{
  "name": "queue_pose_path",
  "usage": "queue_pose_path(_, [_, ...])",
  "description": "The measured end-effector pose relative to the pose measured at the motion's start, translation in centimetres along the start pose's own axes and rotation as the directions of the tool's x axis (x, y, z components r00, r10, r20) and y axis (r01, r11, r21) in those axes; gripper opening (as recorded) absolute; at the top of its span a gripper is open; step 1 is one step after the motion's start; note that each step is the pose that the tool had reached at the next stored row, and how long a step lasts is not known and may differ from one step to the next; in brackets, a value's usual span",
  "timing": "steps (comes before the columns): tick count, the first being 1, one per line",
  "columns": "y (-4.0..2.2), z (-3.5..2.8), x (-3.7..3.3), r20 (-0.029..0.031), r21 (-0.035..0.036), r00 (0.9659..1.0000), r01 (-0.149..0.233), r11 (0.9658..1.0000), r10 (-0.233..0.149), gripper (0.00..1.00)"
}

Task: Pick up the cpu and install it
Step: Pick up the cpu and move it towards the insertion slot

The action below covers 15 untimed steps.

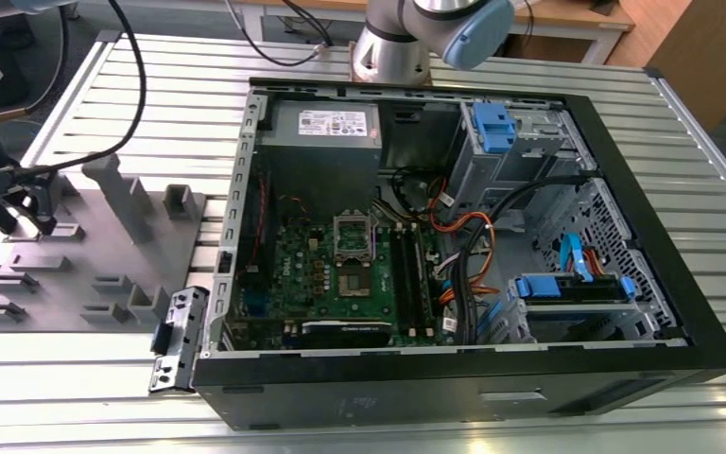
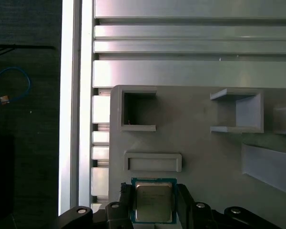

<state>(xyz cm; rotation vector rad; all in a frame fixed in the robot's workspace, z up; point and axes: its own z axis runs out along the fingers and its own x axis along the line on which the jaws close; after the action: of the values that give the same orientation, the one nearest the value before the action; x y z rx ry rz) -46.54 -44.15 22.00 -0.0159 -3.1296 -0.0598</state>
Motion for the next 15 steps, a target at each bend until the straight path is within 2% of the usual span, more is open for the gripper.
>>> queue_pose_path(6, [0.03,-0.80,0.00,-0.0001,-0.0001,1.0000,0.000,1.0000,0.000,0.47])
queue_pose_path(15, [0.09,-2.33,-0.02,-0.0004,-0.0001,1.0000,0.000,1.0000,0.000,0.47])
